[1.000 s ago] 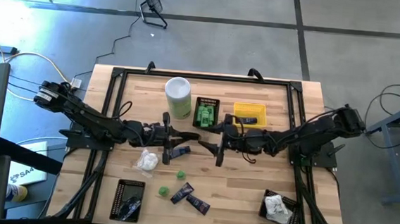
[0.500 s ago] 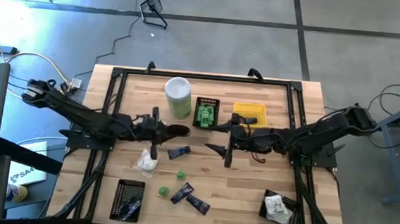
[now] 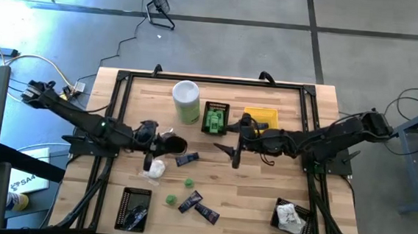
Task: Pick & Place Travel size toiletries
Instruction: Put the black hair brush into the bottom left black bin
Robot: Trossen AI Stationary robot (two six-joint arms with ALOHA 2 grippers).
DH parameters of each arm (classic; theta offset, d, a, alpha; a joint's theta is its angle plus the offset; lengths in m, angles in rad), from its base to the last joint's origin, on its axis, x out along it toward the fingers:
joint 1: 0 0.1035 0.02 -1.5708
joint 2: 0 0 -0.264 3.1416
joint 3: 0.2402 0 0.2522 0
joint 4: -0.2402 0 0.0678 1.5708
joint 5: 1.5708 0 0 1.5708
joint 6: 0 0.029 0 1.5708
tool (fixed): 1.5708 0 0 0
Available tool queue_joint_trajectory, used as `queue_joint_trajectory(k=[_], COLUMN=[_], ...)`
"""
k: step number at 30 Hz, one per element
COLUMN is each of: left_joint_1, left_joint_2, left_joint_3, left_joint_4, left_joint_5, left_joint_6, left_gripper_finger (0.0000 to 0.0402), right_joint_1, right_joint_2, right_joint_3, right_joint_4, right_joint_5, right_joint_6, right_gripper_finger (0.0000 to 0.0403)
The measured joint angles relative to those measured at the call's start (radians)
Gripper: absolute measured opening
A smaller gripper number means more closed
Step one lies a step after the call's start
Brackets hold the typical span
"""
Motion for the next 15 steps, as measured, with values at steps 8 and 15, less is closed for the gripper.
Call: queue_joint_trajectory(k=[8,15], left_joint_1=[-0.189,-0.333], left_joint_2=[0.007,0.025], left_joint_3=[0.0,0.0], left_joint_4=[-0.039,-0.072], left_joint_5=[-0.217,-0.347], left_joint_6=[-0.119,-0.265], left_gripper_finger=[0.0038,0.0038], right_joint_1=[-0.035,-0.051], right_joint_2=[0.0,0.0], right_joint_3=[0.0,0.0], right_joint_4=[0.002,0.001], right_joint_5=[-0.006,-0.005], right_joint_6=[0.0,0.006], right_gripper_finger=[0.0286,0.0286])
